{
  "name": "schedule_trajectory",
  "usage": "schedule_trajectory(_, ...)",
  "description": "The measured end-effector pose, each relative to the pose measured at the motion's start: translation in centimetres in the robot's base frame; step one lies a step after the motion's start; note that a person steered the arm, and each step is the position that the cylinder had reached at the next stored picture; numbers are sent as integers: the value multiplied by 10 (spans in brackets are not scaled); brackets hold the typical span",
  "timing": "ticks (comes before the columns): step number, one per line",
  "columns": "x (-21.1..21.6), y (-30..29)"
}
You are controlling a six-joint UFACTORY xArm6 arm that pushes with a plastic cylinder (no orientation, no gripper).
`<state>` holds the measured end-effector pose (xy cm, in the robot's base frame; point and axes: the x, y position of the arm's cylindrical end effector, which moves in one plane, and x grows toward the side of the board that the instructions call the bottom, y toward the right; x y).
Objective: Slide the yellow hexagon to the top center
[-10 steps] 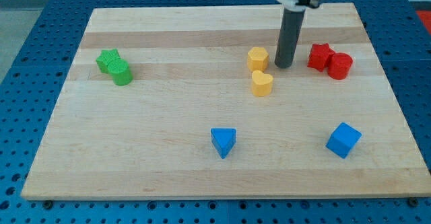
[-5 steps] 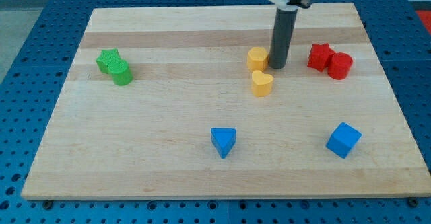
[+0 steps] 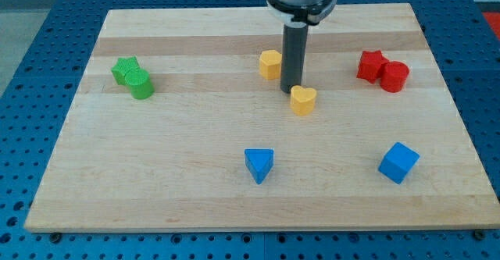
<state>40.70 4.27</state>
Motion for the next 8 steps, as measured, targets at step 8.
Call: schedule_trajectory(8,-106,-23)
